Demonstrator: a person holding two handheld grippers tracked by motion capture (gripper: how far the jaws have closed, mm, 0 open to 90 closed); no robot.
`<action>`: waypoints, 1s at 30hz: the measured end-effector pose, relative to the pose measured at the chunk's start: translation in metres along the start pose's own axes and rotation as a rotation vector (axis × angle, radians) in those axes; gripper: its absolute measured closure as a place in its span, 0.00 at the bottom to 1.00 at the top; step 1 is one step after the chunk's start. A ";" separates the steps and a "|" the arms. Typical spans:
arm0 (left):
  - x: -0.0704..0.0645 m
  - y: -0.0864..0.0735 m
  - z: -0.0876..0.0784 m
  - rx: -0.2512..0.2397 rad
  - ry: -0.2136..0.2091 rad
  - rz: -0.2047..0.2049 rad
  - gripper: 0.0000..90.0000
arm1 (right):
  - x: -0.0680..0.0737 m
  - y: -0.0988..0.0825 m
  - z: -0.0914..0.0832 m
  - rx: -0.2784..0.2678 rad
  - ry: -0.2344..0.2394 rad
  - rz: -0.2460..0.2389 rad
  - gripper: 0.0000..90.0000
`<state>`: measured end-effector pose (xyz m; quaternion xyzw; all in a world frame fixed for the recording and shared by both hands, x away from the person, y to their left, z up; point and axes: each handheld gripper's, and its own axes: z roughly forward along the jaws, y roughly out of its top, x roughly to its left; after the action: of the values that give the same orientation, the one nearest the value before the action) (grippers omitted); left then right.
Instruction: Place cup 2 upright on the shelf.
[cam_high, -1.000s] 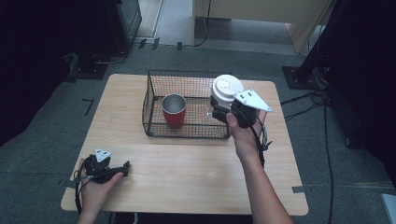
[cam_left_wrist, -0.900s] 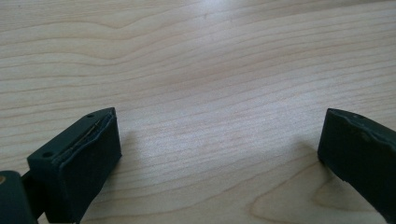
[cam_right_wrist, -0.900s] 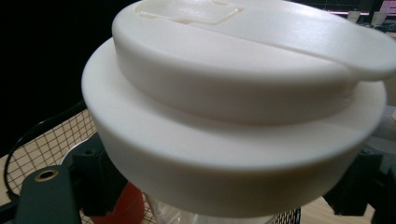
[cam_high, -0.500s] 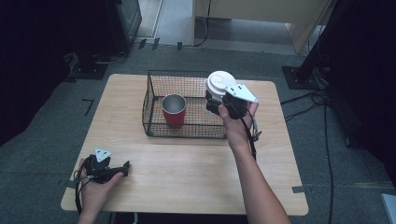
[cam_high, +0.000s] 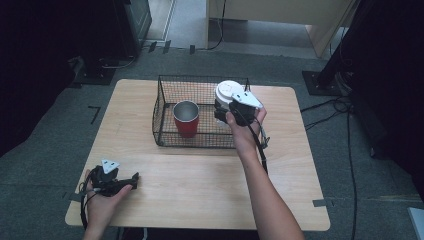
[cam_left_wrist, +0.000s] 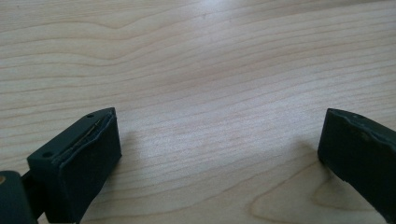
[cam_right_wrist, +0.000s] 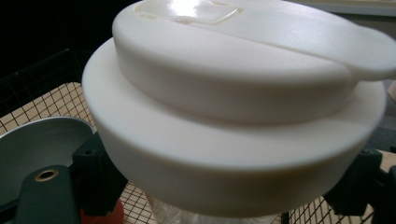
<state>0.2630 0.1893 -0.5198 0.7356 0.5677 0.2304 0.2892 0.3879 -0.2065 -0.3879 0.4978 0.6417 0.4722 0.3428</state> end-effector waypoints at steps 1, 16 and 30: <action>0.000 0.000 0.000 -0.002 0.000 -0.003 0.00 | 0.000 -0.002 0.003 0.008 -0.001 0.006 0.18; 0.000 0.000 0.000 -0.002 -0.002 -0.001 0.00 | 0.004 -0.022 0.020 0.072 -0.016 -0.022 0.18; 0.000 0.000 0.000 -0.001 -0.003 0.001 0.00 | 0.018 -0.032 0.027 0.120 -0.033 -0.025 0.18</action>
<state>0.2630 0.1891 -0.5198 0.7362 0.5666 0.2298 0.2903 0.3971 -0.1841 -0.4264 0.5172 0.6693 0.4202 0.3286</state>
